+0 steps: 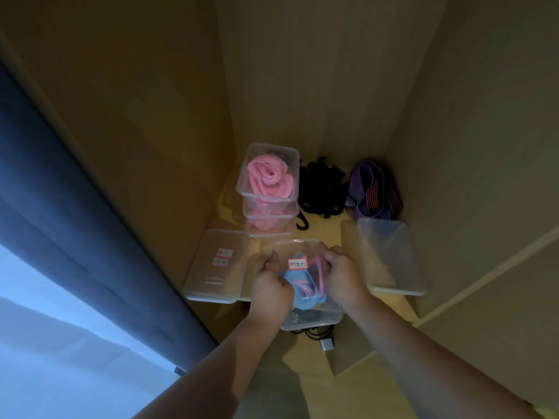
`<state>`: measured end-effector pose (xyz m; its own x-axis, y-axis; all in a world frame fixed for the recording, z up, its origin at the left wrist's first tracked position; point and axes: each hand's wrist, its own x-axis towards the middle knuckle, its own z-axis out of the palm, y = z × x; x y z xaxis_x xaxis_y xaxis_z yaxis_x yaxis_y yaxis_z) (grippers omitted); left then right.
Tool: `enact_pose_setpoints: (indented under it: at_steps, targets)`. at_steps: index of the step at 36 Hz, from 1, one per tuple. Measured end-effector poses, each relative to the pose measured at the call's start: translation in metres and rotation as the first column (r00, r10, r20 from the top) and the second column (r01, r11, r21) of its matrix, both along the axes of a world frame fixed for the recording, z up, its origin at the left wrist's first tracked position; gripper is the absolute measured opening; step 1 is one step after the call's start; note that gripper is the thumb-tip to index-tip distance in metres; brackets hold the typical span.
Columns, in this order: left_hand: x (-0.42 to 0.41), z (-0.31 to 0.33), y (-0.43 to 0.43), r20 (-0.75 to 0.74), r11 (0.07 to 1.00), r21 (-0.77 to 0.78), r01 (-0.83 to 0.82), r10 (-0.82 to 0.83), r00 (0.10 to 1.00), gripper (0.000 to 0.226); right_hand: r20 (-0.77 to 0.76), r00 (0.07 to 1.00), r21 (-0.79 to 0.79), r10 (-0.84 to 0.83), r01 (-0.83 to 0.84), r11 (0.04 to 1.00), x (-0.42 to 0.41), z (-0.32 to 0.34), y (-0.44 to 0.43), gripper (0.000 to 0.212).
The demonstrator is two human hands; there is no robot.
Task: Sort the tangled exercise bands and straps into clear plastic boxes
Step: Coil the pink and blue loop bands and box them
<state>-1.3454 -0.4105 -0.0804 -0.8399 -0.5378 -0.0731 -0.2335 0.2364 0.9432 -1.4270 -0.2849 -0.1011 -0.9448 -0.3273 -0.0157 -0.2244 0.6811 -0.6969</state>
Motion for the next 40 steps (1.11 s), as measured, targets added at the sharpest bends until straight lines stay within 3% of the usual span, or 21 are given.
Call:
enact_pose_setpoints:
  at_steps: [1,3,4,5,7,8,14,16,19,20,23,26,27,30,32,34,37,40]
  targets:
    - [-0.004,-0.001,0.0,0.014,0.999,0.027,-0.017,0.017,1.0,0.012,-0.019,1.0,0.018,0.013,-0.013,1.0,0.0,0.001,0.0,0.037]
    - [-0.005,0.002,0.001,0.096,0.988,-0.157,-0.005,0.021,0.995,0.021,-0.047,0.997,0.064,0.053,-0.05,0.997,0.0,0.003,0.0,0.036]
    - [-0.007,-0.002,0.0,0.104,0.965,-0.249,0.086,-0.062,0.993,0.029,-0.056,0.995,0.107,0.082,-0.076,0.991,-0.001,0.004,0.0,0.038]
    - [-0.006,-0.002,-0.001,0.206,0.902,-0.359,0.241,-0.175,0.963,0.04,-0.065,0.991,0.159,0.115,-0.104,0.982,-0.002,0.005,0.0,0.04]
    - [-0.007,-0.001,-0.005,0.373,0.738,-0.56,0.376,-0.181,0.91,0.061,-0.082,0.984,0.231,0.159,-0.137,0.963,-0.005,0.006,-0.001,0.047]
    - [-0.009,-0.003,-0.007,0.388,0.7,-0.595,0.396,-0.182,0.904,0.068,-0.074,0.983,0.244,0.169,-0.146,0.959,-0.007,0.007,-0.001,0.05]
    - [-0.016,-0.007,-0.012,0.441,0.587,-0.65,0.483,-0.227,0.869,0.088,-0.049,0.979,0.273,0.2,-0.179,0.945,-0.005,0.011,0.003,0.055]
    - [-0.016,-0.005,-0.012,0.492,0.534,-0.655,0.534,-0.234,0.838,0.08,-0.05,0.966,0.35,0.254,-0.221,0.911,-0.004,0.015,0.003,0.061]
    - [-0.017,-0.002,-0.01,0.556,0.487,-0.65,0.584,-0.219,0.802,0.061,-0.241,0.916,0.414,0.319,-0.2,0.888,-0.005,0.015,-0.001,0.062]
    - [-0.018,-0.001,-0.01,0.568,0.483,-0.643,0.594,-0.219,0.793,0.061,-0.197,0.935,0.419,0.296,-0.192,0.887,-0.004,0.015,-0.002,0.059]
    - [-0.023,-0.003,-0.01,0.605,0.457,-0.637,0.621,-0.203,0.77,0.062,-0.094,0.944,0.505,0.315,-0.228,0.833,-0.006,0.011,-0.002,0.055]
    - [-0.027,-0.003,-0.011,0.61,0.424,-0.646,0.634,-0.212,0.763,0.062,-0.045,0.896,0.715,0.441,-0.279,0.641,-0.008,0.013,-0.004,0.059]
    - [-0.027,-0.003,-0.012,0.599,0.434,-0.649,0.625,-0.216,0.771,0.062,-0.04,0.895,0.727,0.445,-0.28,0.628,-0.011,0.013,-0.005,0.061]
    - [-0.027,-0.002,-0.015,0.541,0.488,-0.636,0.598,-0.27,0.796,0.062,-0.021,0.923,0.677,0.384,-0.269,0.685,-0.011,0.012,-0.006,0.062]
    - [-0.025,0.001,-0.018,0.492,0.519,-0.637,0.57,-0.295,0.819,0.061,0.007,0.965,0.51,0.26,-0.227,0.829,-0.006,0.02,-0.008,0.057]
    - [-0.019,0.002,-0.023,0.437,0.517,-0.656,0.55,-0.333,0.835,0.06,-0.01,0.978,0.385,0.208,-0.189,0.903,-0.007,0.023,-0.006,0.055]
    - [-0.002,-0.002,-0.031,0.407,0.455,-0.661,0.596,-0.449,0.795,0.062,0.031,0.978,0.355,0.207,-0.205,0.912,-0.002,0.025,0.0,0.057]
    - [0.008,-0.007,-0.036,0.441,0.388,-0.642,0.662,-0.518,0.732,0.069,0.063,0.944,0.396,0.323,-0.321,0.86,0.01,0.022,0.008,0.066]
